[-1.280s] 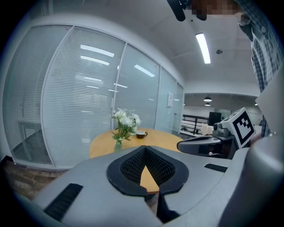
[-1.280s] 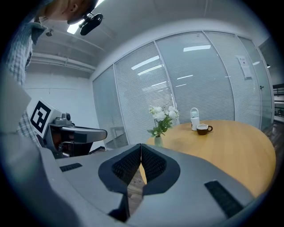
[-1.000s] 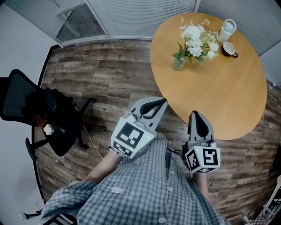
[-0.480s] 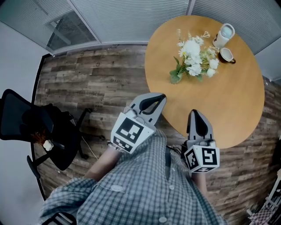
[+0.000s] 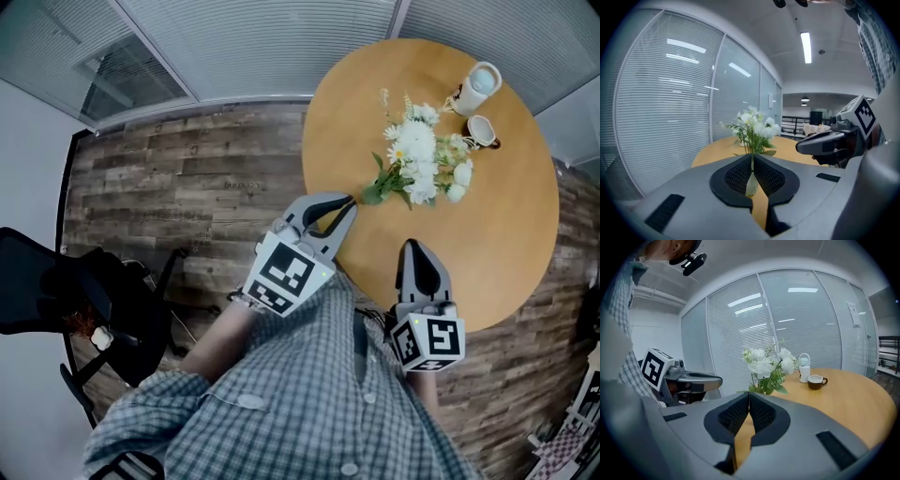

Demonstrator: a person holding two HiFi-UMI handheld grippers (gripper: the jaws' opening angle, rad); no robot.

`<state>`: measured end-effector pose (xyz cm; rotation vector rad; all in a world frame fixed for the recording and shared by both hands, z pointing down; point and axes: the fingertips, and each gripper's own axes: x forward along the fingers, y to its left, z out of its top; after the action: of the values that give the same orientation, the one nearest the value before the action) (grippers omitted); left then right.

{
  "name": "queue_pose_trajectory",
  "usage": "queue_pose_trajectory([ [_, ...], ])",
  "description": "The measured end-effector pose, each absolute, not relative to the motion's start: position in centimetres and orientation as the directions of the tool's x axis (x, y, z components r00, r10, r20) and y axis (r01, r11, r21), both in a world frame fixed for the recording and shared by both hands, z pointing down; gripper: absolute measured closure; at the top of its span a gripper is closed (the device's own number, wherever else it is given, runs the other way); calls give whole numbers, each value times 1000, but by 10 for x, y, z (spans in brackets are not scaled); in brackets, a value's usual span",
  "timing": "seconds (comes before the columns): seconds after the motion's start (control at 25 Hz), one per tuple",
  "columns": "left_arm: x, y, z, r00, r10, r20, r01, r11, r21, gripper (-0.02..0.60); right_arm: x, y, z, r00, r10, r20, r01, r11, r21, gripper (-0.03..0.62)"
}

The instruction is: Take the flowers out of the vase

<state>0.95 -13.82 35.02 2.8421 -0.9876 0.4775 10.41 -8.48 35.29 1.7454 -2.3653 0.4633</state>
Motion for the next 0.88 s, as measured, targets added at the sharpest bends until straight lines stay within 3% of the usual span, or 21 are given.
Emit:
queue_pose_trajectory([
  [0.16,7,-162,364,763,-547,345,-583,-812,1,571,96,-99,360,-288,-897,336,-957,254,-142,585],
  [0.72,31,-190,434,794,-375,478,-342,-926,-158,354,83,-121,392,-221,-873,434,-974,173,-147,583],
  [0.88,44,-188,455,789,-348,506,-305,-937,-168,324,85,-120,399,-210,-865,456,-976,160,-147,583],
])
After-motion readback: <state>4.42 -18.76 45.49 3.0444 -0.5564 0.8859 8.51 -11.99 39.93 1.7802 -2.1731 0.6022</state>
